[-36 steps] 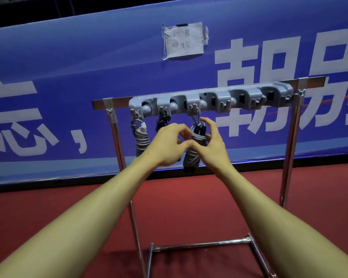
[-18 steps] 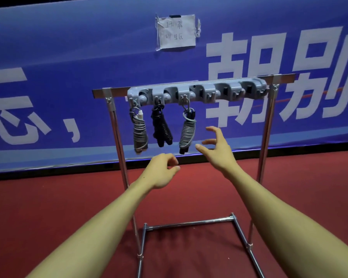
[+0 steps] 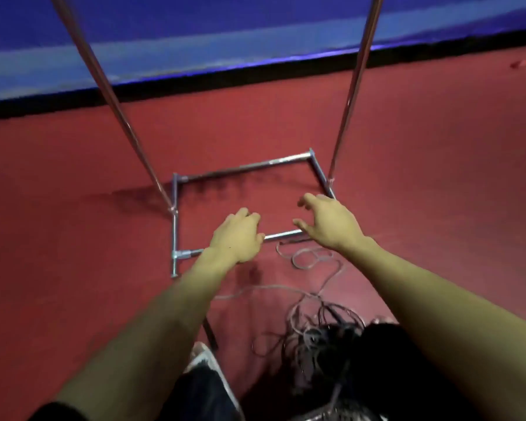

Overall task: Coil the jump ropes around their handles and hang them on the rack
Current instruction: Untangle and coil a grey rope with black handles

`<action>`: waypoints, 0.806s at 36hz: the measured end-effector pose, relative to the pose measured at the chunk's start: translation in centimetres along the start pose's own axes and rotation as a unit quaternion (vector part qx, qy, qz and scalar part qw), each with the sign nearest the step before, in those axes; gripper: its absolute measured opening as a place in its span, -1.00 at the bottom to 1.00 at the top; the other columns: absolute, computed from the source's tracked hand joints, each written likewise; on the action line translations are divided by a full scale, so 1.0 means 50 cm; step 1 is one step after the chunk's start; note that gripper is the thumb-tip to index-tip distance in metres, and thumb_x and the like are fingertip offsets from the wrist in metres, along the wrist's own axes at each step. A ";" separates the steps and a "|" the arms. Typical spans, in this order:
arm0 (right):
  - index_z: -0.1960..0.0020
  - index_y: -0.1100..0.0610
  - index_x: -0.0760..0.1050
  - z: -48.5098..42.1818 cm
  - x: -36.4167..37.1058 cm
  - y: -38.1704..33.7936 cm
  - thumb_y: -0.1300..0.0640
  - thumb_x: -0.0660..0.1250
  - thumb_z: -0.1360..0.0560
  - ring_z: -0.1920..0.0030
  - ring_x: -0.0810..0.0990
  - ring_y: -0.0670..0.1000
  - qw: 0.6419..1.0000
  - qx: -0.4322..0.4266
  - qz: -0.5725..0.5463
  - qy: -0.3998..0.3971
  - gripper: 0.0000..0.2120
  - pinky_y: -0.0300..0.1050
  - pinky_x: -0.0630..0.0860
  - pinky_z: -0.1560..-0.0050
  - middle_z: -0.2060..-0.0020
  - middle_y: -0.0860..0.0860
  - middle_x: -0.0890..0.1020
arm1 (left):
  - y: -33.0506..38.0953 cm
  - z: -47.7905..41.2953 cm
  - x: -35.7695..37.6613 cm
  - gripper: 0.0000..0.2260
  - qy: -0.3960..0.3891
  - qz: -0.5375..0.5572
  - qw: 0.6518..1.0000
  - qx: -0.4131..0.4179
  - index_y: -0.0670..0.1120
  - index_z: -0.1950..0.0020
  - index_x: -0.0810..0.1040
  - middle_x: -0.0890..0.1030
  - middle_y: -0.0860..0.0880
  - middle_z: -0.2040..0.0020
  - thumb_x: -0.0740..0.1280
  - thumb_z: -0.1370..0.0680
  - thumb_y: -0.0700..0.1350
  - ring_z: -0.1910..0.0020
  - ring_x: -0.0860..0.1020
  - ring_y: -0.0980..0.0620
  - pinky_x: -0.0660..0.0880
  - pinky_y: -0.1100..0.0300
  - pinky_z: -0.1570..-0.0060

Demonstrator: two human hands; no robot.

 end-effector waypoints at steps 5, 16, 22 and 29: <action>-0.16 0.10 0.47 0.052 0.179 0.135 -0.05 0.40 -0.47 -0.12 0.56 0.19 0.995 0.070 -0.019 -0.073 -0.65 0.08 0.53 -0.04 -0.06 0.11 0.60 | -0.038 -0.005 0.259 -0.70 -0.095 0.048 0.994 -0.026 -0.17 -0.21 0.46 0.46 -0.19 -0.18 0.29 -0.58 0.00 -0.19 0.48 -0.25 0.40 -0.04 -0.22; -0.18 0.12 0.50 0.134 0.451 0.321 0.07 0.38 -0.51 0.05 0.61 0.16 0.972 0.182 -0.080 -0.126 -0.72 -0.02 0.53 0.06 0.02 0.07 0.65 | -0.036 -0.021 0.638 -0.66 -0.220 0.185 0.954 -0.080 -0.13 -0.32 0.44 0.54 -0.20 -0.20 0.32 -0.58 -0.06 -0.25 0.47 -0.20 0.39 0.04 -0.25; -0.10 0.11 0.48 0.178 0.542 0.330 0.06 0.37 -0.50 0.09 0.59 0.20 0.967 0.172 -0.087 -0.165 -0.78 0.04 0.52 0.10 0.12 0.10 0.63 | -0.085 -0.041 0.682 -0.64 -0.133 0.124 0.976 -0.121 -0.10 -0.34 0.41 0.44 -0.17 -0.29 0.29 -0.58 0.00 -0.28 0.34 -0.24 0.22 0.00 -0.33; -0.17 0.11 0.47 0.138 0.589 0.337 0.08 0.39 -0.50 0.07 0.61 0.20 0.960 0.211 -0.141 -0.120 -0.72 0.05 0.54 0.04 0.12 0.09 0.67 | -0.120 -0.119 0.692 -0.59 -0.104 0.087 0.989 -0.059 -0.12 -0.39 0.41 0.46 -0.15 -0.29 0.32 -0.56 -0.04 -0.29 0.35 -0.20 0.27 0.00 -0.33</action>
Point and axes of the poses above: each hand's wrist, its own z-axis away from the middle knuckle, its own x-axis out of the palm, y = z × x, the point moved 8 cm from there along -z, towards the middle knuckle
